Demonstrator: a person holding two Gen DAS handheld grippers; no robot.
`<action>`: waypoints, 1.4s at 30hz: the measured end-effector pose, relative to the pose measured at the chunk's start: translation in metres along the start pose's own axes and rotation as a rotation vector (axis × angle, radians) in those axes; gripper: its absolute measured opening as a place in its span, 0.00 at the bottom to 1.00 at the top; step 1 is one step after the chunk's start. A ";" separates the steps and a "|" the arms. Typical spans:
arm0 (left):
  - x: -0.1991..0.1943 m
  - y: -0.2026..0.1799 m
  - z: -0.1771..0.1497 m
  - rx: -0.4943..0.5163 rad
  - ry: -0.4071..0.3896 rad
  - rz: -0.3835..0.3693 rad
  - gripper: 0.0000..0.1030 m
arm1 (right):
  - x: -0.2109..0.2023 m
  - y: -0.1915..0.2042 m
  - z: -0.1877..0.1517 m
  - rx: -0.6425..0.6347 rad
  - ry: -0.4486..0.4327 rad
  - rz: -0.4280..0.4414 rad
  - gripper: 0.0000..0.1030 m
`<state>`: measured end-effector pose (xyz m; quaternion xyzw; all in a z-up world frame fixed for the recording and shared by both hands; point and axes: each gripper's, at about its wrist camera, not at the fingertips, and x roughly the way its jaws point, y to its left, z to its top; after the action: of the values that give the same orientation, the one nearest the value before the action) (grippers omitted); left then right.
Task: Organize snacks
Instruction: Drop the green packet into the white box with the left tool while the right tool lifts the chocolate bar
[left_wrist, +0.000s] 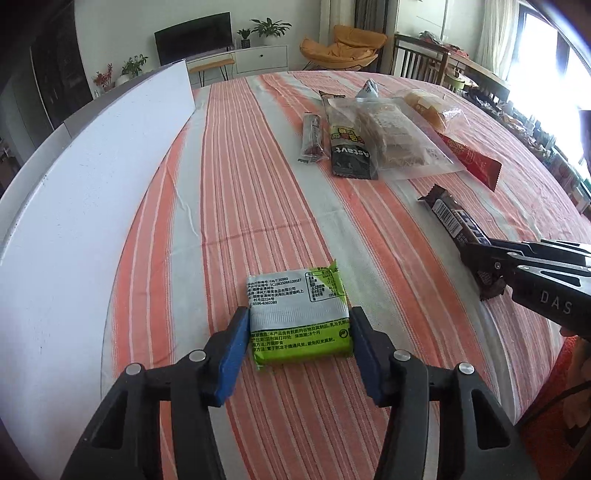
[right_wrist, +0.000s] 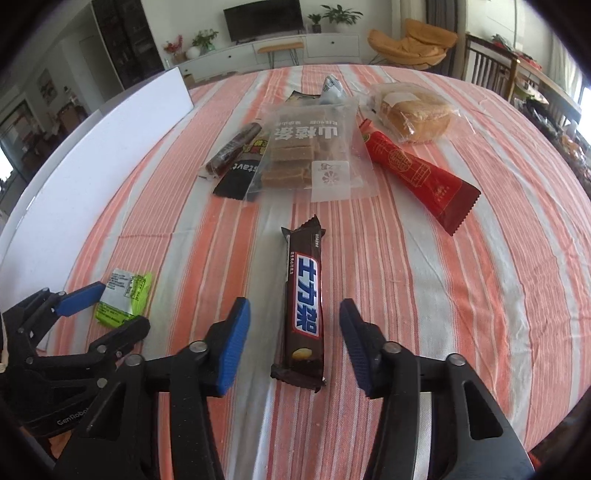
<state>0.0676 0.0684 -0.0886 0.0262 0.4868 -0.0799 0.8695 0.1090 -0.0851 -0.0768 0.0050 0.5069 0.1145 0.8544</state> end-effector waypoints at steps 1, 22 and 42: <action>-0.002 0.003 0.000 -0.016 -0.001 -0.023 0.51 | 0.001 -0.003 0.000 0.025 0.010 0.010 0.18; -0.143 0.044 0.015 -0.152 -0.228 -0.255 0.51 | -0.067 -0.019 -0.022 0.330 -0.078 0.369 0.18; -0.226 0.124 0.014 -0.246 -0.364 -0.243 0.51 | -0.098 0.055 0.003 0.223 -0.098 0.520 0.18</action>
<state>-0.0162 0.2142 0.1072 -0.1534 0.3277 -0.1274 0.9235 0.0563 -0.0511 0.0163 0.2345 0.4563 0.2730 0.8138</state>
